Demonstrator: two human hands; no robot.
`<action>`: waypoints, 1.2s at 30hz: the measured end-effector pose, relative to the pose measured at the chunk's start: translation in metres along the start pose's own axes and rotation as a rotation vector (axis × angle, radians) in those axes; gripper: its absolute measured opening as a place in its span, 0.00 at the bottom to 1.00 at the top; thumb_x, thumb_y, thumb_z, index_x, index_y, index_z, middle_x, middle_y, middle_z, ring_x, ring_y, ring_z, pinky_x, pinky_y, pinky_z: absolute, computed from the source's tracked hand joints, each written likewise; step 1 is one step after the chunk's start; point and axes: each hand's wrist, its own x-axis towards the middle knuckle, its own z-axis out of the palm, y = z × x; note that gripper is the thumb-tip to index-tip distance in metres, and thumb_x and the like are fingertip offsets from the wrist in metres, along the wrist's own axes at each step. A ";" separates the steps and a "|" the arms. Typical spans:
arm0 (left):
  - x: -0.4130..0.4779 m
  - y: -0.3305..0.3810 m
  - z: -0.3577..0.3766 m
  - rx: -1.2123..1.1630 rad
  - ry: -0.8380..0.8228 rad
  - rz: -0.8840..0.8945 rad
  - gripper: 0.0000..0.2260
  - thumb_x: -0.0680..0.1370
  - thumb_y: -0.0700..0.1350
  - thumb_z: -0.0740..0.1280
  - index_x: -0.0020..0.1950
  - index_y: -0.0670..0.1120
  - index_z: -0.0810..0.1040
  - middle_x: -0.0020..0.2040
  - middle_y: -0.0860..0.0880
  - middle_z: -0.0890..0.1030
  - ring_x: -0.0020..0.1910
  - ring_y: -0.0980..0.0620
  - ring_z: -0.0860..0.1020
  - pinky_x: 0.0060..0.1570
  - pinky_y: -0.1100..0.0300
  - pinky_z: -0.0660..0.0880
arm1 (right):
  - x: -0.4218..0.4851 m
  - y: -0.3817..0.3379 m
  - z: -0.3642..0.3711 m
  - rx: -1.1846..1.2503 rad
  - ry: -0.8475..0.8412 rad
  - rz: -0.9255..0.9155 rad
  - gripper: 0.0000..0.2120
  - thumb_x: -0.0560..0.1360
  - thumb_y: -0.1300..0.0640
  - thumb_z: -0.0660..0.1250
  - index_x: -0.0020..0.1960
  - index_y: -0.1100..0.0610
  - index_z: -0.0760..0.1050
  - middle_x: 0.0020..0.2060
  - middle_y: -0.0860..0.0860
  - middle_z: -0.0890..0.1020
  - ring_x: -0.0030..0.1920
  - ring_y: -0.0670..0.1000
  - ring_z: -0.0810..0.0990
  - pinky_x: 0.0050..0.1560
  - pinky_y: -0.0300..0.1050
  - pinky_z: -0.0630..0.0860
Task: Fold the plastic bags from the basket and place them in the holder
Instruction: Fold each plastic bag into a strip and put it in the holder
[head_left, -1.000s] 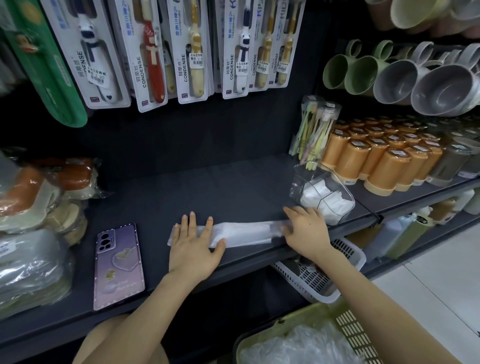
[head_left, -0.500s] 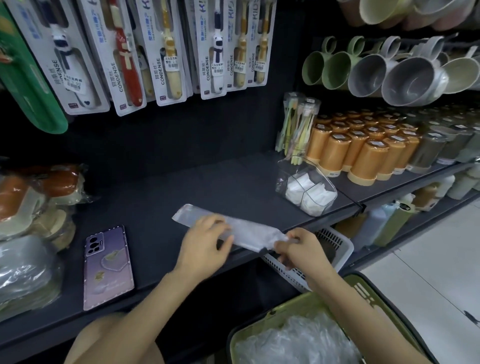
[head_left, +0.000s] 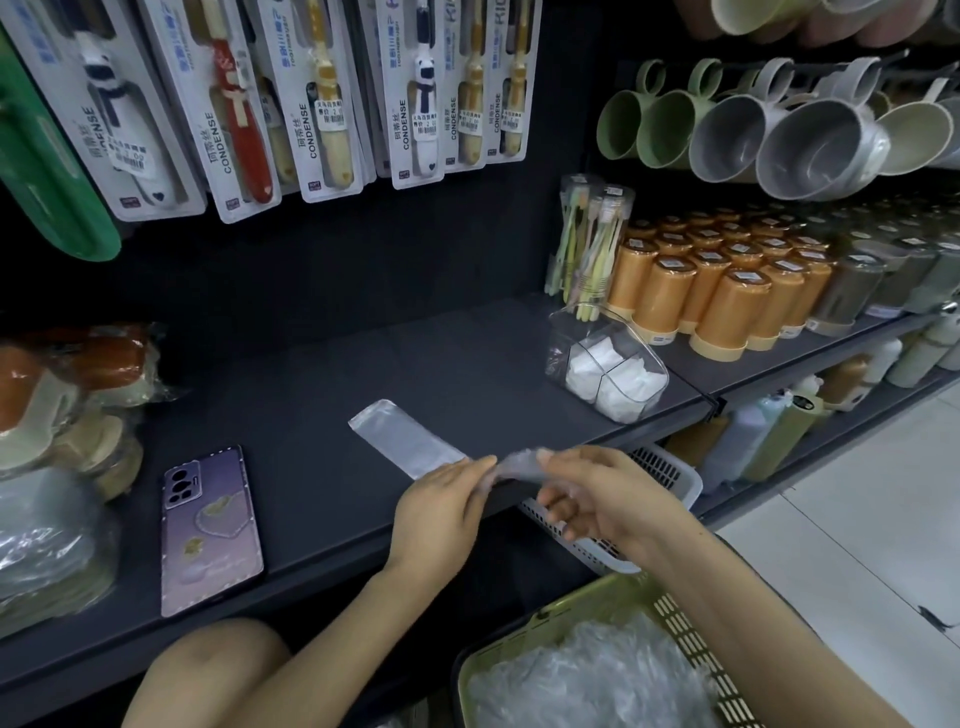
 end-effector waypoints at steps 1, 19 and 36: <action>0.001 0.001 -0.003 -0.078 0.002 -0.088 0.15 0.81 0.50 0.57 0.59 0.49 0.81 0.45 0.52 0.85 0.42 0.52 0.82 0.41 0.59 0.78 | 0.000 -0.006 -0.001 0.027 -0.021 -0.037 0.20 0.74 0.50 0.70 0.56 0.64 0.73 0.35 0.56 0.80 0.29 0.50 0.77 0.25 0.40 0.74; 0.026 -0.014 -0.037 -0.736 -0.212 -0.613 0.24 0.81 0.46 0.64 0.76 0.55 0.61 0.57 0.53 0.80 0.57 0.59 0.77 0.52 0.68 0.71 | 0.069 0.008 0.051 -0.144 0.062 -0.169 0.05 0.76 0.59 0.69 0.49 0.60 0.80 0.33 0.50 0.78 0.24 0.43 0.72 0.24 0.36 0.69; 0.015 -0.003 -0.033 -0.696 -0.159 -0.635 0.27 0.79 0.39 0.66 0.74 0.55 0.63 0.57 0.55 0.78 0.54 0.62 0.76 0.44 0.74 0.71 | 0.068 0.026 0.051 -0.133 0.103 -0.122 0.03 0.75 0.63 0.68 0.49 0.61 0.79 0.28 0.51 0.74 0.20 0.44 0.66 0.20 0.36 0.61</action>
